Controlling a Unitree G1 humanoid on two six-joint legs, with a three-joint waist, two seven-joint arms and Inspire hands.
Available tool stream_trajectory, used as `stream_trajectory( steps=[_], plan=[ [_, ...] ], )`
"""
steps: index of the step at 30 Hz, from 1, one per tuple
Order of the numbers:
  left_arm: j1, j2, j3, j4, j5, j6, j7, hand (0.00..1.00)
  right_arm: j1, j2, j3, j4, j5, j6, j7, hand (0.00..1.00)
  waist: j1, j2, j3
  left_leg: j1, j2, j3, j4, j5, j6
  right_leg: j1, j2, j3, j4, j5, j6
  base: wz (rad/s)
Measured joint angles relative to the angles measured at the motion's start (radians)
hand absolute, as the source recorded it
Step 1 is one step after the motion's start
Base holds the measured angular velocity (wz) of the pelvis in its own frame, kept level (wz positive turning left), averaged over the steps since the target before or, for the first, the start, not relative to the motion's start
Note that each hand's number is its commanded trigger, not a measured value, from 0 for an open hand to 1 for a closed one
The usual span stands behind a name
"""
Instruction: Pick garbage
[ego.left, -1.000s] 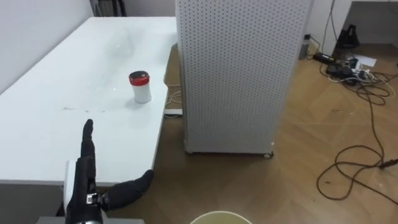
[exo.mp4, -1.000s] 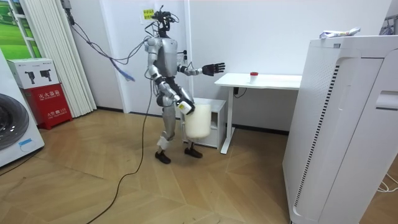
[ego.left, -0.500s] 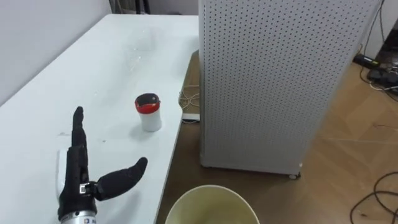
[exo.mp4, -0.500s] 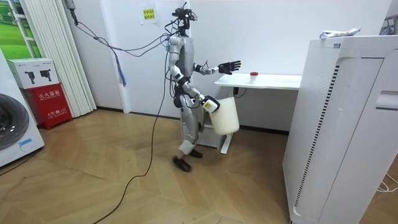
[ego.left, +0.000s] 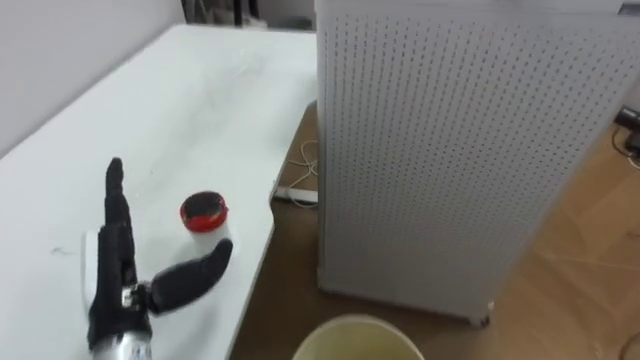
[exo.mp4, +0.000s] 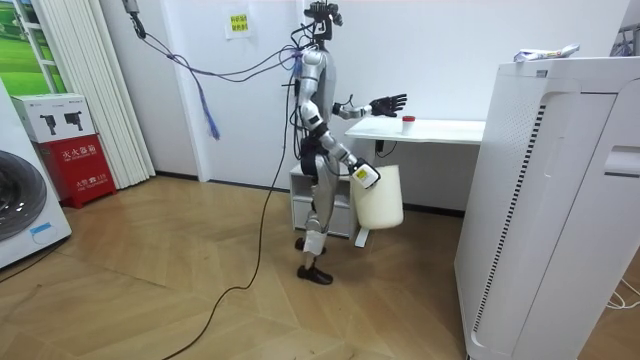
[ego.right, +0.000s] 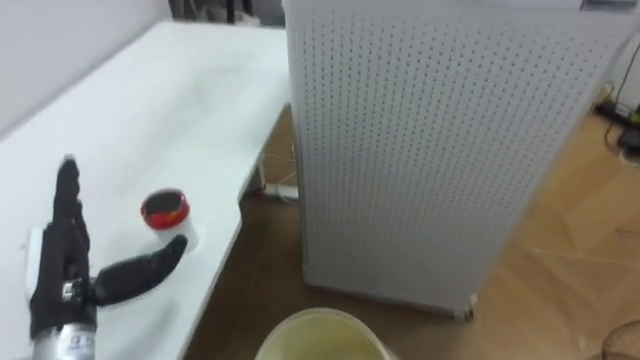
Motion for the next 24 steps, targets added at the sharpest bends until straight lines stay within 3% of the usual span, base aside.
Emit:
stream_trajectory(
  steps=[1, 2, 3, 4, 5, 8, 12, 15, 24],
  plan=[
    [0.000, 0.000, 0.000, 0.000, 0.000, 0.002, 0.000, 0.00, 0.000, 0.003, 0.000, 0.001, 0.001, 0.000, 0.000, 1.00, -0.016, -0.008, 0.0049, -0.032, -0.001, 0.034, 0.065, 0.000, -0.009, 0.021, -0.008, 0.032, -0.021, 0.004, 0.007, 0.86],
    [-0.007, 0.002, -0.005, 0.000, 0.000, 0.003, 0.000, 0.00, 0.006, 0.012, -0.008, 0.005, 0.007, -0.001, -0.002, 1.00, -0.032, -0.025, 0.0121, -0.086, 0.004, 0.048, 0.072, -0.018, -0.037, 0.034, -0.018, 0.095, -0.040, 0.008, 0.015, 1.03],
    [-0.017, 0.003, -0.013, -0.002, 0.000, 0.004, 0.000, 0.00, 0.009, 0.013, -0.021, 0.005, 0.010, -0.001, -0.002, 1.00, -0.036, -0.020, 0.0098, -0.113, 0.020, 0.048, 0.034, -0.003, -0.044, 0.028, -0.018, 0.111, -0.040, 0.008, 0.020, 1.01],
    [-0.027, 0.003, -0.027, -0.003, 0.004, 0.004, 0.005, 0.00, 0.010, 0.018, -0.037, 0.020, 0.021, 0.000, -0.002, 1.00, -0.028, -0.033, 0.0080, -0.129, 0.031, 0.089, 0.002, 0.033, 0.007, 0.002, -0.024, 0.114, -0.030, -0.003, 0.044, 0.44],
    [-0.017, 0.010, -0.030, -0.002, 0.005, 0.006, 0.024, 0.00, 0.003, 0.020, -0.034, 0.031, 0.020, 0.001, 0.004, 1.00, 0.002, -0.039, 0.0091, -0.126, 0.031, 0.120, -0.003, 0.042, 0.014, -0.002, -0.032, 0.082, -0.032, -0.001, 0.052, 0.10],
    [0.000, 0.024, -0.018, 0.006, 0.005, 0.009, 0.047, 0.00, -0.001, 0.019, -0.033, 0.030, -0.003, -0.001, 0.027, 1.00, 0.016, -0.035, 0.0096, -0.097, 0.018, 0.115, -0.014, 0.042, 0.015, 0.015, -0.039, 0.001, -0.050, 0.008, 0.055, -0.23],
    [0.001, 0.021, -0.005, 0.016, 0.005, 0.009, 0.042, 0.00, 0.009, 0.028, -0.033, 0.020, -0.051, 0.000, 0.035, 1.00, 0.001, -0.024, 0.0057, -0.064, 0.009, 0.119, -0.055, 0.045, 0.019, 0.046, -0.043, 0.003, -0.080, 0.013, 0.059, -0.20],
    [0.012, 0.020, -0.017, 0.039, 0.004, 0.009, 0.043, 0.00, 0.022, 0.029, -0.033, 0.019, -0.069, 0.000, 0.041, 1.00, -0.016, -0.010, -0.0020, -0.041, 0.009, 0.122, -0.076, 0.046, 0.021, 0.052, -0.039, 0.014, -0.080, 0.013, 0.059, -0.15],
    [0.037, 0.018, -0.025, 0.078, -0.002, 0.009, 0.044, 0.00, 0.028, 0.018, -0.034, -0.012, -0.070, 0.000, 0.051, 1.00, -0.045, -0.010, -0.0026, 0.003, 0.004, 0.123, -0.103, 0.047, 0.020, 0.074, -0.036, 0.012, -0.079, 0.013, 0.059, -0.07]
  ],
)
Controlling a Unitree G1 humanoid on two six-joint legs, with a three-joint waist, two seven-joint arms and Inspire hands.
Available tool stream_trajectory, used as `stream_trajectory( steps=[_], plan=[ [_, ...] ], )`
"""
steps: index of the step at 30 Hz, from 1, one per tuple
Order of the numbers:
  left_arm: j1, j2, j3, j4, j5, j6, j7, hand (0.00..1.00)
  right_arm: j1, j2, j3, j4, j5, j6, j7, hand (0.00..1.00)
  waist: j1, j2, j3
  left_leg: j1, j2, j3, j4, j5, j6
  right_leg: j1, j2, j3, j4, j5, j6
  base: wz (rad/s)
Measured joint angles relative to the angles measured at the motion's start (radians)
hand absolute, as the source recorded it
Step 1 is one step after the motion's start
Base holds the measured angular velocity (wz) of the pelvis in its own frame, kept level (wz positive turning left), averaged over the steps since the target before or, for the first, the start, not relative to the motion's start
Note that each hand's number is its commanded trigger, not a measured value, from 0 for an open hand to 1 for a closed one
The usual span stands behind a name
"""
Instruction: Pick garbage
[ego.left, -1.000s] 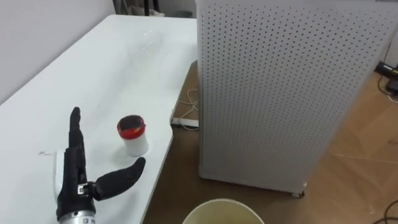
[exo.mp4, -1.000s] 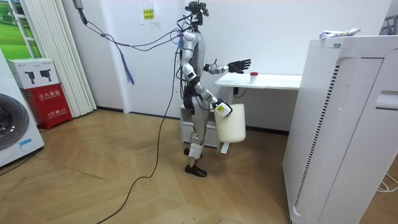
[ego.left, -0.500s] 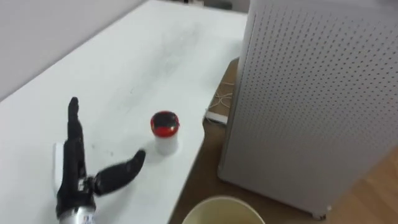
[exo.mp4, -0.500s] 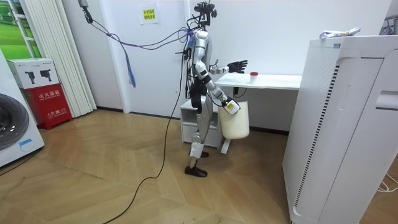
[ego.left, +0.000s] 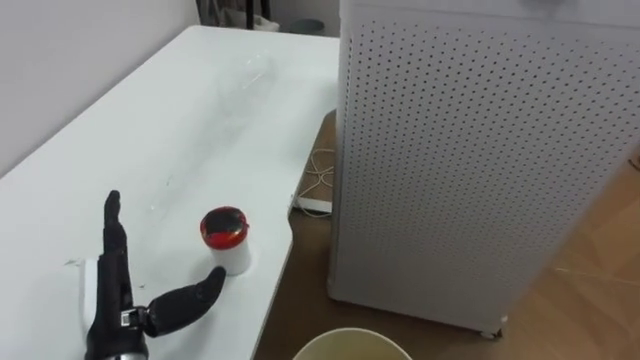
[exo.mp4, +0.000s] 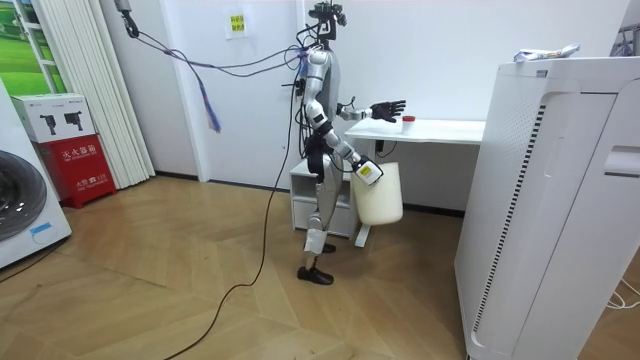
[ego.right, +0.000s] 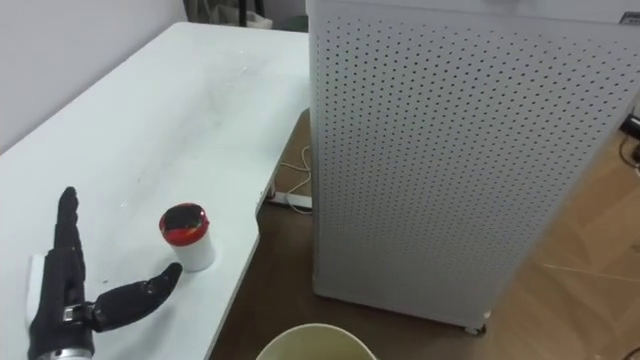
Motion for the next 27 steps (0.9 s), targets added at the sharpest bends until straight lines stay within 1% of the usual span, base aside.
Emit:
stream_trajectory(
  steps=[3, 7, 15, 17, 19, 22, 25, 27],
  plan=[
    [-0.001, 0.000, -0.001, 0.034, 0.000, 0.000, 0.001, 0.00, 0.000, 0.001, 0.000, -0.001, -0.004, 0.000, 0.015, 1.00, 0.000, -0.004, -0.0002, 0.008, 0.000, 0.001, -0.005, 0.000, 0.000, 0.002, 0.000, 0.000, 0.001, 0.000, 0.000, -0.05],
    [0.000, -0.002, -0.018, 0.078, -0.001, 0.004, -0.001, 0.00, 0.010, 0.001, 0.000, -0.001, -0.013, 0.000, 0.040, 1.00, 0.000, -0.009, 0.0024, 0.008, -0.001, 0.003, -0.006, 0.000, 0.000, 0.002, 0.000, 0.001, 0.001, 0.000, 0.000, 0.00],
    [0.000, -0.009, -0.024, 0.083, -0.002, 0.005, -0.002, 0.00, 0.012, 0.003, 0.001, -0.001, -0.032, 0.001, 0.066, 1.00, -0.001, -0.010, 0.0027, 0.008, 0.001, 0.012, -0.011, 0.000, 0.000, -0.004, 0.001, 0.001, 0.003, 0.000, 0.000, -0.02],
    [-0.001, -0.009, -0.030, 0.085, -0.005, 0.005, -0.003, 0.00, 0.012, 0.007, 0.001, -0.001, -0.039, 0.001, 0.066, 1.00, -0.001, -0.011, 0.0030, 0.008, 0.002, 0.023, -0.011, 0.000, 0.000, -0.009, 0.000, 0.002, 0.004, 0.000, 0.000, -0.07],
    [-0.002, -0.010, -0.036, 0.098, -0.024, 0.005, -0.006, 0.00, 0.011, 0.011, 0.001, -0.001, -0.040, 0.001, 0.067, 1.00, 0.000, -0.012, 0.0025, 0.008, 0.009, 0.028, -0.016, 0.000, 0.000, -0.016, 0.000, 0.003, 0.008, 0.000, 0.000, -0.13],
    [-0.005, -0.010, -0.037, 0.143, -0.059, 0.009, -0.024, 0.00, 0.012, 0.015, 0.002, -0.001, -0.040, 0.004, 0.067, 1.00, 0.001, -0.015, 0.0017, 0.008, 0.010, 0.041, -0.024, 0.000, 0.000, -0.031, 0.001, 0.000, 0.019, 0.000, 0.000, -0.14],
    [-0.010, -0.011, -0.037, 0.142, -0.081, 0.011, -0.031, 0.00, 0.012, 0.015, 0.002, -0.001, -0.039, 0.020, 0.066, 1.00, 0.002, -0.016, 0.0006, 0.009, 0.011, 0.050, -0.024, 0.000, 0.000, -0.033, 0.000, -0.001, 0.019, 0.000, 0.000, -0.09],
    [-0.010, -0.011, -0.036, 0.142, -0.083, 0.011, -0.031, 0.00, 0.012, 0.015, 0.002, -0.001, -0.039, 0.022, 0.066, 1.00, 0.001, -0.017, 0.0007, 0.010, 0.011, 0.051, -0.025, 0.000, 0.000, -0.033, 0.001, -0.001, 0.019, 0.000, -0.001, -0.02]
  ],
)
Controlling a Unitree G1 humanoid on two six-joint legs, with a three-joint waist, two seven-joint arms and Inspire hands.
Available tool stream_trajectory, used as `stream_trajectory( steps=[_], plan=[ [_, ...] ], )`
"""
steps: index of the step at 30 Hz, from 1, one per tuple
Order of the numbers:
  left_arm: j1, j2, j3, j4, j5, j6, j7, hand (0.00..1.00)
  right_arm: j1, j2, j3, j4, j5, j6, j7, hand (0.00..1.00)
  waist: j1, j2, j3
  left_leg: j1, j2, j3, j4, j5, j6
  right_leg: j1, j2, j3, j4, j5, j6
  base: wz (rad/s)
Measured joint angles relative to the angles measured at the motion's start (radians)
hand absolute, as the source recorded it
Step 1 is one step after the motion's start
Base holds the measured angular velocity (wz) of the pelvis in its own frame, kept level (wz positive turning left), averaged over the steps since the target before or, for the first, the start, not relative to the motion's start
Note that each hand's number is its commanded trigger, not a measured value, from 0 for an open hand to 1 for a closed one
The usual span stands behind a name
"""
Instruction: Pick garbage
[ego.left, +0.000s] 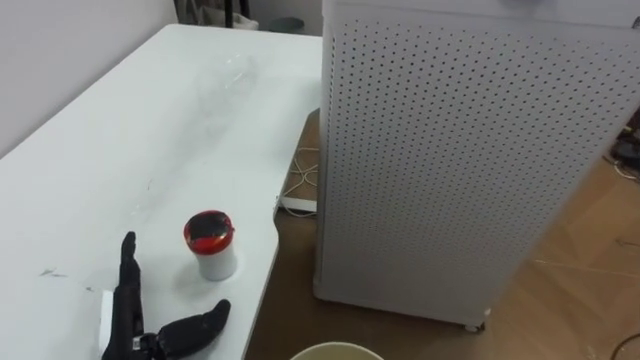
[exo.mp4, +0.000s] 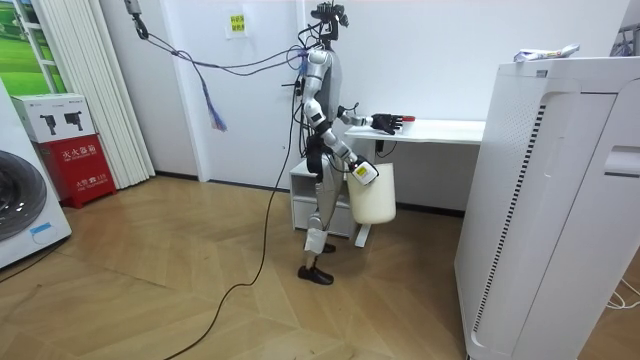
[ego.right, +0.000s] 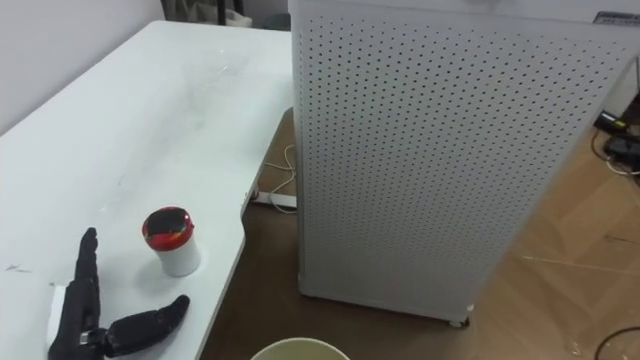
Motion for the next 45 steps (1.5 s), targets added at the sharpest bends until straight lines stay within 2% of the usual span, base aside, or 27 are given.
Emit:
stream_trajectory(
  steps=[8, 14, 21, 28, 39, 45],
  plan=[
    [-0.028, 0.000, -0.003, 0.021, -0.074, -0.007, 0.001, 0.00, 0.000, 0.002, 0.001, -0.020, 0.000, 0.000, -0.004, 1.00, -0.002, 0.002, -0.0007, 0.000, 0.003, 0.001, 0.000, 0.000, 0.000, 0.000, 0.003, -0.001, -0.001, 0.004, -0.005, 0.00],
    [-0.030, -0.001, -0.003, 0.028, -0.074, -0.008, 0.007, 0.00, 0.000, 0.005, 0.001, -0.026, 0.000, 0.000, -0.012, 1.00, -0.005, 0.003, -0.0013, 0.006, 0.002, 0.000, -0.001, 0.000, 0.000, 0.005, 0.003, -0.002, -0.001, 0.004, -0.006, 0.00],
    [-0.033, -0.001, -0.011, 0.028, -0.079, -0.007, 0.021, 0.00, 0.000, 0.005, 0.001, -0.027, -0.001, 0.000, -0.026, 1.00, -0.006, 0.010, 0.0023, 0.006, 0.002, 0.000, -0.001, 0.000, 0.000, 0.004, 0.003, 0.000, -0.002, 0.004, -0.006, 0.00],
    [-0.067, -0.001, -0.019, 0.034, -0.151, -0.003, 0.029, 0.00, 0.000, 0.005, 0.001, -0.028, -0.001, 0.000, -0.023, 1.00, -0.008, 0.010, 0.0029, 0.006, 0.002, 0.000, -0.001, 0.000, 0.000, 0.003, 0.003, 0.003, -0.002, 0.004, -0.006, 0.00],
    [-0.072, -0.001, -0.019, 0.033, -0.153, -0.001, 0.029, 0.00, 0.000, 0.005, 0.003, -0.028, -0.001, 0.000, -0.022, 1.00, -0.008, 0.008, 0.0042, 0.006, 0.002, 0.000, -0.001, 0.000, 0.000, 0.003, 0.003, 0.004, -0.002, 0.004, -0.006, 0.00],
    [-0.100, -0.001, -0.020, 0.033, -0.182, 0.002, 0.026, 0.00, 0.000, 0.006, 0.013, -0.028, -0.001, 0.000, -0.022, 1.00, -0.008, 0.009, 0.0047, 0.005, 0.002, -0.001, -0.001, 0.000, 0.000, 0.004, 0.003, 0.003, -0.003, 0.004, -0.006, 0.00]
  ],
)
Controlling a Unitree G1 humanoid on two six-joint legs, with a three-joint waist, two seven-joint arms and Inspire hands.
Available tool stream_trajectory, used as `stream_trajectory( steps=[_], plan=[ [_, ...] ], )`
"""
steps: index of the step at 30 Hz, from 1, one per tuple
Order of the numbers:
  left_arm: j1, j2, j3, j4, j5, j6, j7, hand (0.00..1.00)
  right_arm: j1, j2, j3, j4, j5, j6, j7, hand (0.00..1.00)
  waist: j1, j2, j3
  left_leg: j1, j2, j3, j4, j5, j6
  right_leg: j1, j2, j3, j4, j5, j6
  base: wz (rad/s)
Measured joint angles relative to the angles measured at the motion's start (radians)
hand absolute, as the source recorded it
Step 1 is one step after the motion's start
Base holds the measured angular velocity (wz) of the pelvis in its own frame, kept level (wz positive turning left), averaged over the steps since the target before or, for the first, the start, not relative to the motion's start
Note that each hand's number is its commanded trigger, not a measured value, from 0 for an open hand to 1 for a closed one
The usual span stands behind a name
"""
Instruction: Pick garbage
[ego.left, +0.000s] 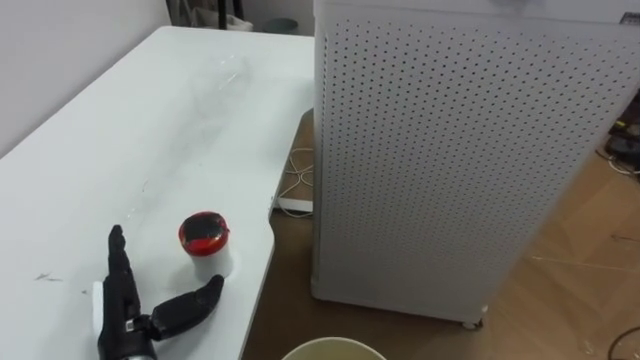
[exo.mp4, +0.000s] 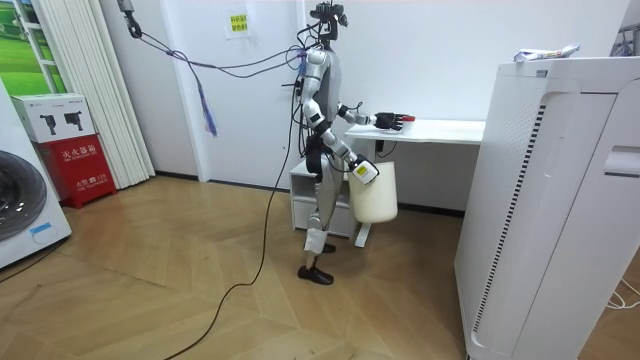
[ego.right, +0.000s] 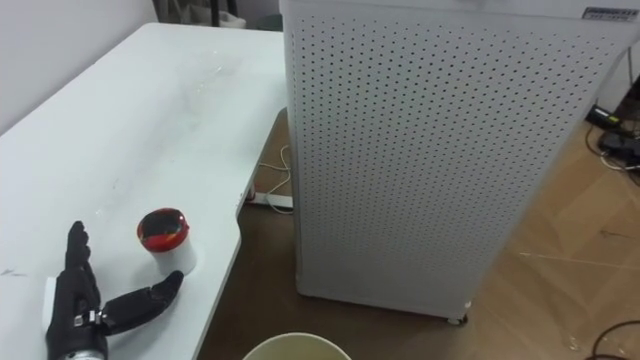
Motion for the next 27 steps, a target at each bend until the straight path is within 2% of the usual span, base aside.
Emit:
stream_trajectory(
  steps=[7, 15, 20, 27],
  plan=[
    [-0.012, 0.000, -0.008, -0.002, 0.000, 0.007, -0.006, 0.00, -0.001, 0.000, 0.027, 0.000, -0.002, 0.000, -0.001, 1.00, -0.018, 0.005, 0.0033, 0.002, 0.000, 0.000, 0.000, 0.000, 0.000, 0.000, 0.000, 0.001, -0.001, 0.000, 0.000, 0.00],
    [-0.017, -0.001, -0.023, -0.017, 0.000, 0.008, -0.026, 0.00, -0.001, 0.000, 0.028, 0.000, -0.002, 0.000, 0.000, 1.00, -0.027, 0.006, 0.0035, 0.004, 0.000, 0.000, 0.000, 0.000, 0.000, 0.001, 0.000, 0.003, -0.001, 0.000, 0.000, 0.00],
    [-0.017, -0.005, -0.039, -0.017, 0.000, 0.028, -0.069, 0.00, -0.001, 0.000, 0.028, 0.000, -0.010, 0.000, 0.000, 1.00, -0.030, 0.006, 0.0037, 0.015, 0.001, 0.000, 0.000, 0.000, 0.000, 0.011, 0.000, 0.002, 0.000, 0.000, 0.000, 0.00],
    [-0.017, -0.014, -0.041, -0.017, 0.001, 0.035, -0.101, 0.00, -0.001, 0.000, 0.028, 0.000, -0.020, 0.000, 0.001, 1.00, -0.047, 0.005, 0.0040, 0.015, 0.001, 0.000, -0.001, 0.000, 0.000, 0.009, 0.000, 0.003, 0.003, 0.000, 0.000, 0.00]
  ],
)
